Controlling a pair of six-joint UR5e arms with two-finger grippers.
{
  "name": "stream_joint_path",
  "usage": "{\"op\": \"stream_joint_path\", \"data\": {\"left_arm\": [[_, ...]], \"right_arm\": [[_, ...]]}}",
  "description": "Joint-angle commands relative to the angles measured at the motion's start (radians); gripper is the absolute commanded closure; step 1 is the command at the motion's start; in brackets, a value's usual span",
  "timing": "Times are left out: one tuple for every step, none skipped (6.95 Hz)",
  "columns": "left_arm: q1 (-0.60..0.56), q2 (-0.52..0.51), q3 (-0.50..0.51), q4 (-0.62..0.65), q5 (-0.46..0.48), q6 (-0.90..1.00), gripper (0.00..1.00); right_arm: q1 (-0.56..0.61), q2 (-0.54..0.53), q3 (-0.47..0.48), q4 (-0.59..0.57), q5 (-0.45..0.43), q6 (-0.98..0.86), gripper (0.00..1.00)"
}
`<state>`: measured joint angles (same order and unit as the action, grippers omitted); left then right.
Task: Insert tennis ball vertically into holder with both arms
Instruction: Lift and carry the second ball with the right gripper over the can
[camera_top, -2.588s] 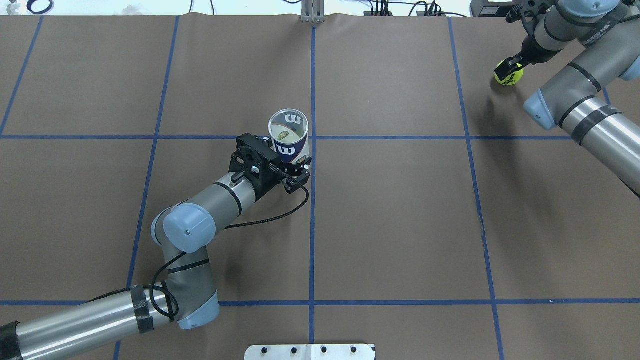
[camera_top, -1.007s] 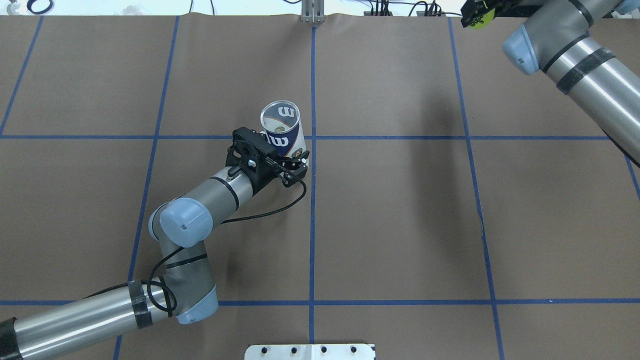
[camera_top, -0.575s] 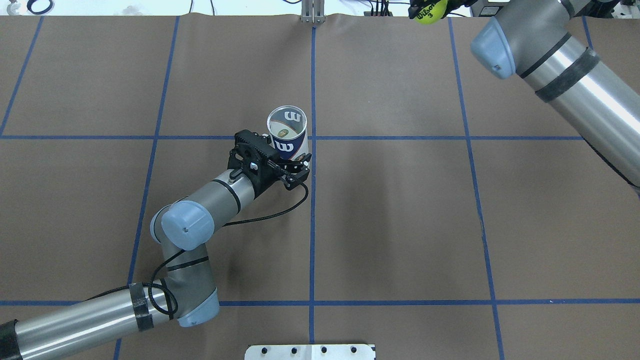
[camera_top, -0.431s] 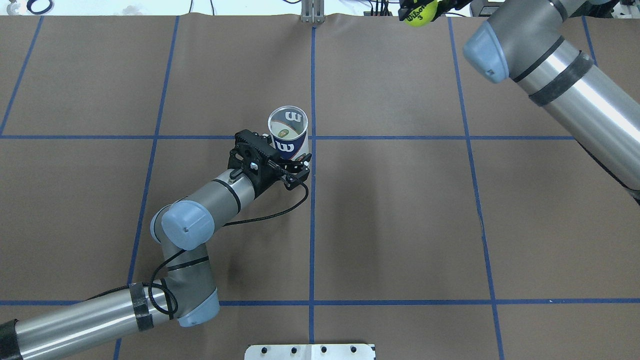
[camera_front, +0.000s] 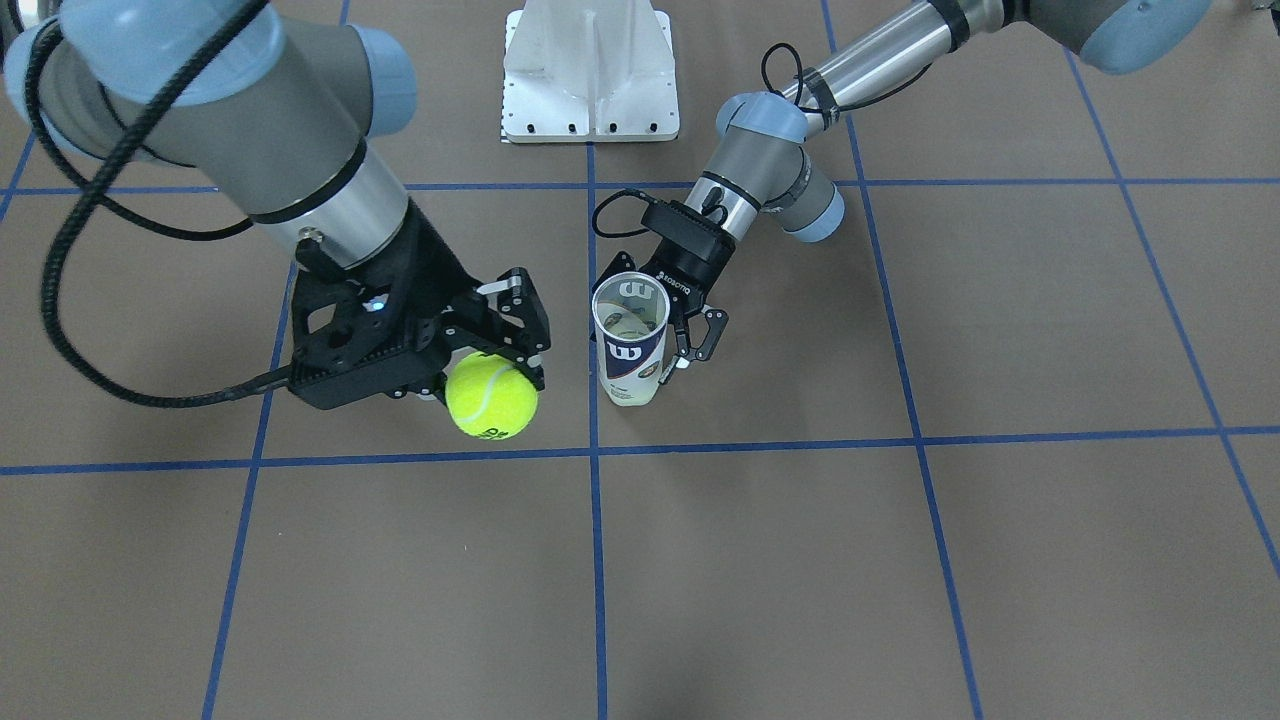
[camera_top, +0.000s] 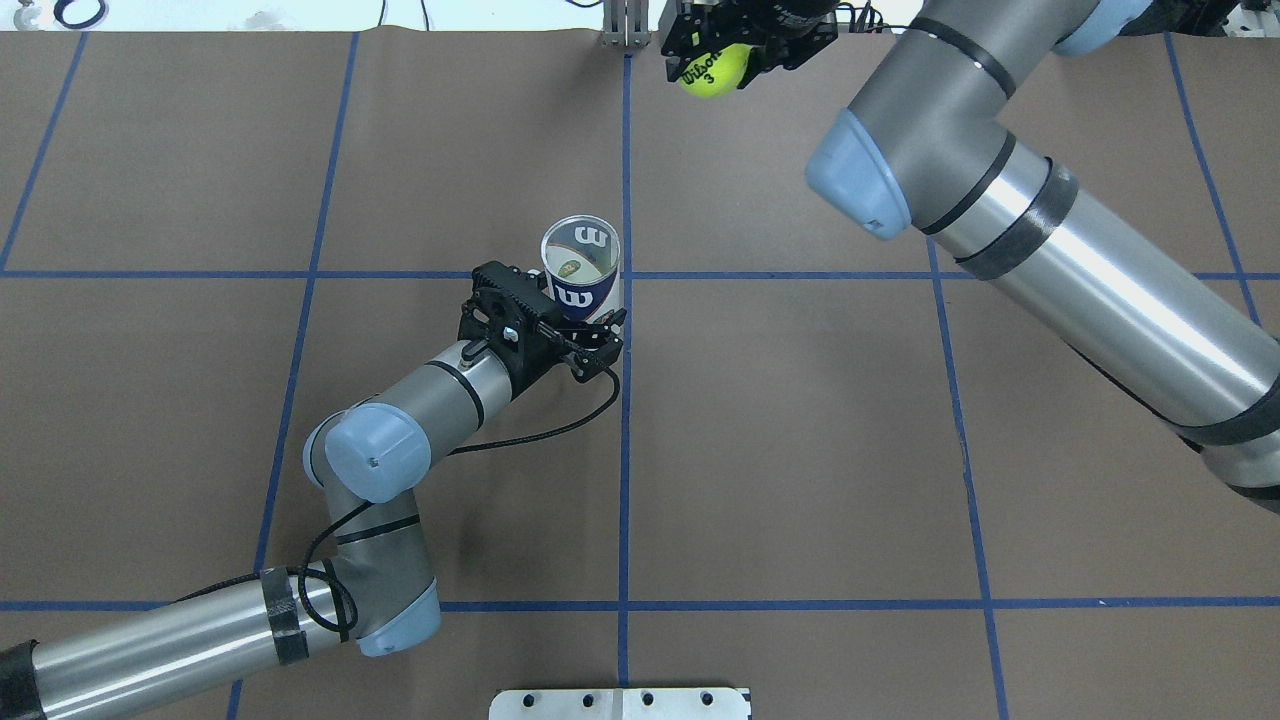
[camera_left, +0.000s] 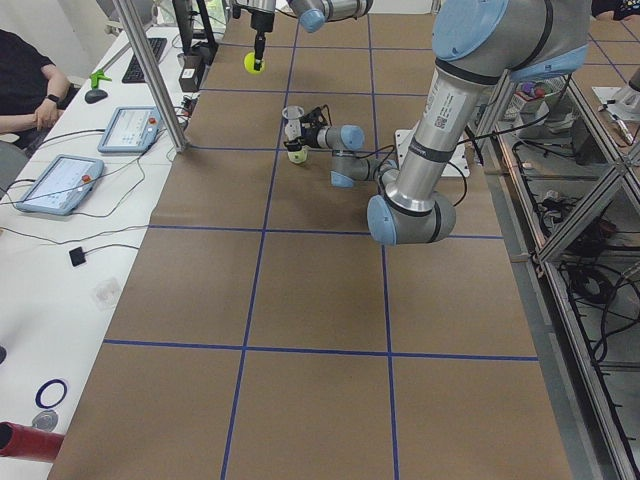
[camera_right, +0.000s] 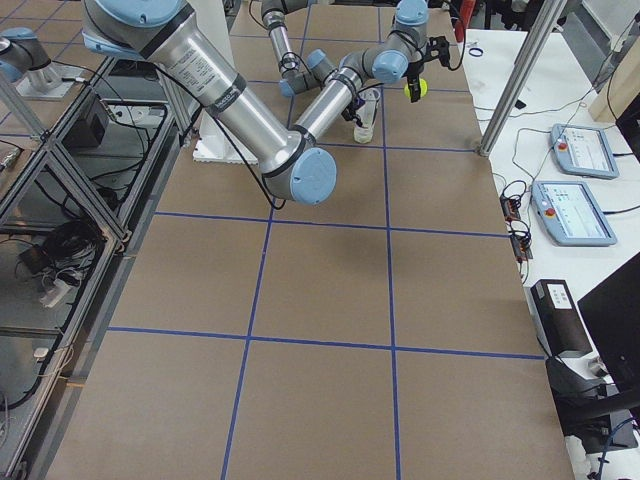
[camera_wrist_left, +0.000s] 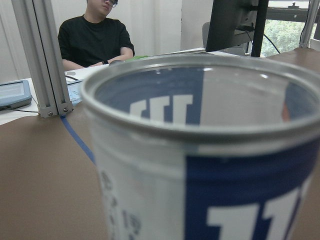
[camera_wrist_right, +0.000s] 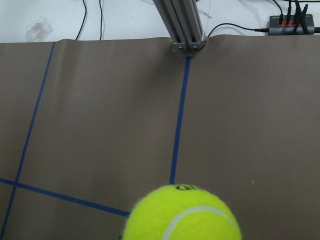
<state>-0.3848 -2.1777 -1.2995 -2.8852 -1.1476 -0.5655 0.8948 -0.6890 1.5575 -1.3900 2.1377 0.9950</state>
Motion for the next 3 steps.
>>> {"op": "stream_joint_path", "data": {"left_arm": [[0.004,-0.001,0.000,0.000,0.000,-0.002,0.01],[0.007,-0.001,0.000,0.000,0.000,-0.004,0.01],[0.010,0.001,0.000,0.000,0.000,-0.004,0.01]], "right_arm": [[-0.060,0.032,0.009,-0.007,-0.053,0.042,1.00],[-0.082,0.032,0.024,-0.007,-0.067,0.042,1.00],[-0.099,0.034,0.045,-0.007,-0.067,0.048,1.00]]}}
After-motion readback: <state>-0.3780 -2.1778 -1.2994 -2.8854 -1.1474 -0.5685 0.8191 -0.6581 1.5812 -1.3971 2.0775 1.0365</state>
